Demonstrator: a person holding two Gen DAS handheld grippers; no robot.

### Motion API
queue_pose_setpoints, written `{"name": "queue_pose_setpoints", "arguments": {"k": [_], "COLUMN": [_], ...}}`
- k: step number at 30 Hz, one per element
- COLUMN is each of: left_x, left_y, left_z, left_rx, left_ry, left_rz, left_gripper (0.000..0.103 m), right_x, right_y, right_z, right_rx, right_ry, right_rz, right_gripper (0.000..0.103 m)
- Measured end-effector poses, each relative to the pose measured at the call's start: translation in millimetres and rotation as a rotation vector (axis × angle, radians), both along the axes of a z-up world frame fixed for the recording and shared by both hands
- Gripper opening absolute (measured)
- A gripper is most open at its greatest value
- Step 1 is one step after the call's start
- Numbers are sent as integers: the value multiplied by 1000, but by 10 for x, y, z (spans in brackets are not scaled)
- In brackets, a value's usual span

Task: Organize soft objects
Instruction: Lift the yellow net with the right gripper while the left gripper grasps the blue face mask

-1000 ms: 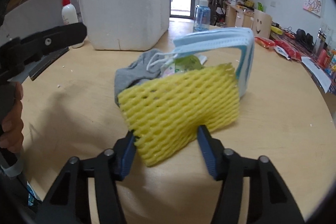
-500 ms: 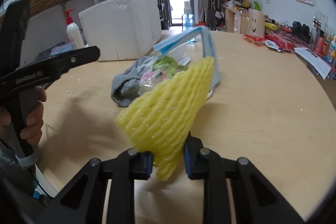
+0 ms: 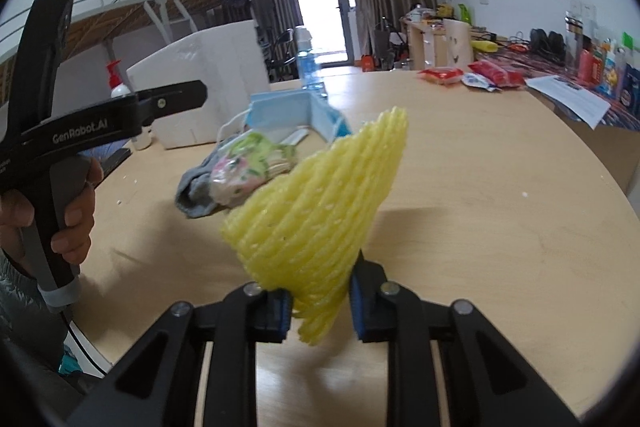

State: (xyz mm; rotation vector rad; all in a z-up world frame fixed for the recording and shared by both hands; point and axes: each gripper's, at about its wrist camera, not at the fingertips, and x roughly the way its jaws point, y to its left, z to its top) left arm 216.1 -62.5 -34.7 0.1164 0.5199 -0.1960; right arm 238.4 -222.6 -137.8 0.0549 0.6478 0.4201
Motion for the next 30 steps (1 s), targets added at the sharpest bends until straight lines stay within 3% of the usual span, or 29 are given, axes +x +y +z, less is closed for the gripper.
{"name": "queue_pose_setpoints", "arguments": {"k": [4,6,14,18,23,27,30], "left_x": [162,287,736,873,957,993,1020], "left_y": [-134,-178,-273,-287,-316,-368,-380], "left_z": [-9,-28,-222,-327,-404,-459,-487], "left_rx": [57,50,38,39,31,48,57], "left_ry": [-18,1,132,183,227,257,278], "left_rz": [-10,-34,-45,-38,-44,-53,-61], "left_gripper": [102,102,72,62,37,26,25], "right_x": [8,14,69,90,130,140,137], "right_y": [-122,-152,-215,-250,-297,-309,-320], "right_z": [-28,-44,-85,-107,-135,-165,-164], "right_rx": [19,28,72,80,87,91,96], "right_ry": [5,7,8,7,12,18,17], "right_rz": [-15,-18,9,21,22,19,14], "right_gripper": [27,27,27,27,27,27,27]}}
